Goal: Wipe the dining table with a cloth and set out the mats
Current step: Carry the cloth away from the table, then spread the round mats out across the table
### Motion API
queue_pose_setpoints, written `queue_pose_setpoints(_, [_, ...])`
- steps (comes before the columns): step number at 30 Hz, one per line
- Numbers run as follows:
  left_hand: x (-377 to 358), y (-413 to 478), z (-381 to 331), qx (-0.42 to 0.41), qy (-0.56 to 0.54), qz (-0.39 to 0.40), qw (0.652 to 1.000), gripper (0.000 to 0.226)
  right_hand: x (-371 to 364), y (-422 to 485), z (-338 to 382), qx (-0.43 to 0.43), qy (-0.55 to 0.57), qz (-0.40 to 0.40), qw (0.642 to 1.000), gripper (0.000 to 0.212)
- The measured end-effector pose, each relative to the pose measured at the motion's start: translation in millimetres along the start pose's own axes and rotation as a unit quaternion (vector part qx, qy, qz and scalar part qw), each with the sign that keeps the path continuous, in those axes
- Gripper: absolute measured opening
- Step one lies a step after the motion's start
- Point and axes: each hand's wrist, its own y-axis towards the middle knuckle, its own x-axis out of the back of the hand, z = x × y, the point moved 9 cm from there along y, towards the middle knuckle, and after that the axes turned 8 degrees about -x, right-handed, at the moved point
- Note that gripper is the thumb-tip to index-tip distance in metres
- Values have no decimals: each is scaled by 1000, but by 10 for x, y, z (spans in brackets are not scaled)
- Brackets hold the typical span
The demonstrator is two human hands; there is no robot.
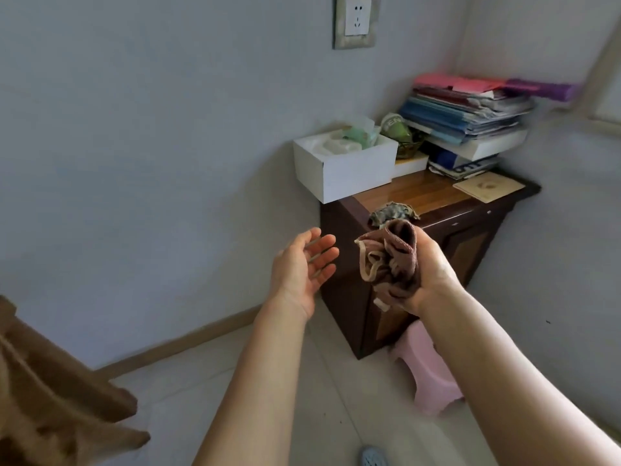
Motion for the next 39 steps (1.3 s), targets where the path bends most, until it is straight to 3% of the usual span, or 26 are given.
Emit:
queue_pose_setpoints(5, [-451, 1002, 197, 29, -4, -49, 998, 15, 138, 1048, 797, -23, -22, -67, 997, 38])
queue_pose_setpoints(9, [-676, 1662, 328, 48, -12, -78, 996, 14, 185, 1810, 1373, -18, -25, -114, 993, 47])
queue_pose_setpoints(14, [-914, 2367, 491, 83, -19, -98, 991, 15, 135, 2684, 1864, -9, -81, -196, 977, 14])
queue_pose_setpoints(19, [-1063, 2798, 631, 112, -16, -105, 988, 16, 254, 3313, 2076, 47, -127, -248, 959, 50])
queue_pose_setpoints(25, [-888, 2922, 680, 107, -28, -134, 985, 17, 413, 3646, 2125, 20, -198, -249, 948, 47])
queue_pose_setpoints(27, [-796, 2900, 673, 101, -37, -143, 984, 16, 455, 3606, 2089, 9, -200, -295, 934, 51])
queue_pose_setpoints(30, [-665, 2827, 622, 86, -45, -149, 984, 16, 391, 3396, 2136, 68, -247, -350, 901, 56])
queue_pose_setpoints(33, [-507, 2705, 493, 63, -51, -162, 983, 15, 97, 3224, 1972, 98, -237, -273, 927, 52])
queue_pose_setpoints(36, [-343, 2516, 312, 39, -59, -174, 982, 13, -306, 2994, 1704, 76, -201, -174, 961, 34])
queue_pose_setpoints(39, [-100, 2231, 97, 10, -59, -187, 981, 12, -633, 2760, 1419, 63, -175, -123, 975, 22])
